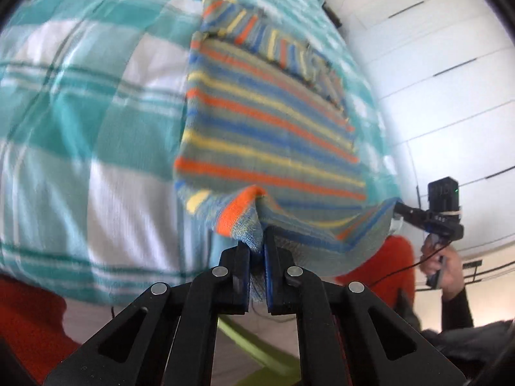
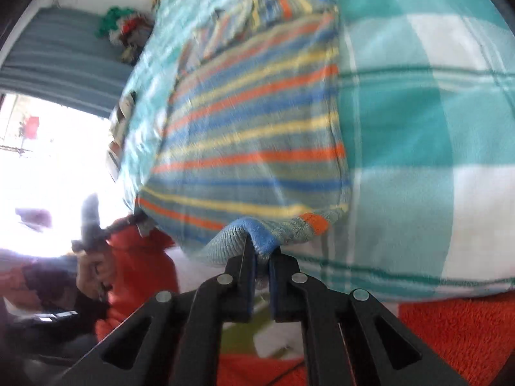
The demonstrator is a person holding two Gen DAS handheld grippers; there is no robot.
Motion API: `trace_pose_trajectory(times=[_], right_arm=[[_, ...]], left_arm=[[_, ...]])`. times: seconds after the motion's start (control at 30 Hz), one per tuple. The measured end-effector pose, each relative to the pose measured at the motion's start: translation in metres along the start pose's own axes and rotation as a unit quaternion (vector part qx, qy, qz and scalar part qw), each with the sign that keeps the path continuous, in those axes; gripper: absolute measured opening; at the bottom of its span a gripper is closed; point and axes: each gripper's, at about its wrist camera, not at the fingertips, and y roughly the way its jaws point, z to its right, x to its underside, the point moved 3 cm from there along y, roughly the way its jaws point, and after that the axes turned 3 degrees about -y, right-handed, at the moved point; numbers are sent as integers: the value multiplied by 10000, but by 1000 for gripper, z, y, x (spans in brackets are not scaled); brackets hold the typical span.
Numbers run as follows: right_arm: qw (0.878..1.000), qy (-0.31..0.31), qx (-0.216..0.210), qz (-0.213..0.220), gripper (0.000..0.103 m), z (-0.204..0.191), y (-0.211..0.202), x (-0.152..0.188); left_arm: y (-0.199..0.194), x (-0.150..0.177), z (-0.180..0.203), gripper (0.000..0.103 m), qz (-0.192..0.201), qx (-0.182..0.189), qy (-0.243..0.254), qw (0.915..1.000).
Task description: Fold small clothes
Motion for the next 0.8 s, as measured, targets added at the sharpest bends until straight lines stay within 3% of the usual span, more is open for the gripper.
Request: trace_pose_trajectory(times=[0.17,0.27,0.43,0.6,0.67,0.7,0.77,0.8], right_arm=[[9924,217,-84,1209,7,5,-1,-101],[9855,478,-68,1626,7,21,11,-165],[9823,804,136,1684,7,49,39,-244],[9823,1024,136,1564,7,76,52,-284],[9802,1209,111,1562,12,91,62,-297],[9762,1388,91,1666,14,99,63,-301],[9616,1755,-97,2107,27,111,55,-299],[9558,1823,-178,2301,33,113,48,-298]], left_arm=[[7,-126,8,5,736,90,-88,9972],[38,-195,-4,5,757,-50,-399,9963],[80,-264,-23,5,617,-184,-766,9950],[110,-296,-30,9,440,-354,-688,9960],[116,-312,-38,23,574,-435,-782,9943],[114,-318,-42,25,714,-327,-867,9931],[100,-324,-46,52,1121,-289,-1005,9882],[90,-323,-46,59,1298,-273,-993,9862]])
